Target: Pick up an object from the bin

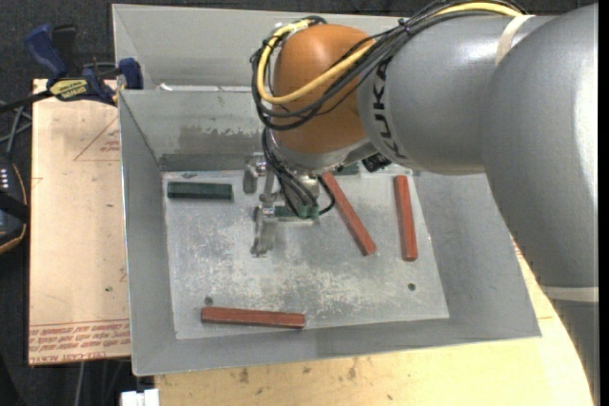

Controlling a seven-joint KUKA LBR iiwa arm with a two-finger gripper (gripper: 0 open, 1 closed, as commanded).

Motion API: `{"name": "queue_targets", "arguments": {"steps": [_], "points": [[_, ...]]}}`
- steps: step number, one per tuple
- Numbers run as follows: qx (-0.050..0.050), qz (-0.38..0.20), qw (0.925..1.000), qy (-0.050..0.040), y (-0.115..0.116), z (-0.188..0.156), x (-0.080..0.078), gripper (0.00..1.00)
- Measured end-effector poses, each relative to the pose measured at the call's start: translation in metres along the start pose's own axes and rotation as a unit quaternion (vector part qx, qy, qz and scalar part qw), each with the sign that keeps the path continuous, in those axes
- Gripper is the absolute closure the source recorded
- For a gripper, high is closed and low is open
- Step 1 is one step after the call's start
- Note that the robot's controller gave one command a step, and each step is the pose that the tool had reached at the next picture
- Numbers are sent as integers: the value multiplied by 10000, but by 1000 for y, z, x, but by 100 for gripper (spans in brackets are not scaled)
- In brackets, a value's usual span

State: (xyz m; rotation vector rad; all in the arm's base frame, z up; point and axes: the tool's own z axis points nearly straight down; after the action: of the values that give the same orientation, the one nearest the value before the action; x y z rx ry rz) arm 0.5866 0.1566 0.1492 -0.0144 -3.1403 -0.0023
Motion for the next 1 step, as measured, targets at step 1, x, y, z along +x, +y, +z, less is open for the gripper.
{"name": "queue_targets", "arguments": {"steps": [1], "points": [[1,-937,9956,-30,6,61,17,0]]}}
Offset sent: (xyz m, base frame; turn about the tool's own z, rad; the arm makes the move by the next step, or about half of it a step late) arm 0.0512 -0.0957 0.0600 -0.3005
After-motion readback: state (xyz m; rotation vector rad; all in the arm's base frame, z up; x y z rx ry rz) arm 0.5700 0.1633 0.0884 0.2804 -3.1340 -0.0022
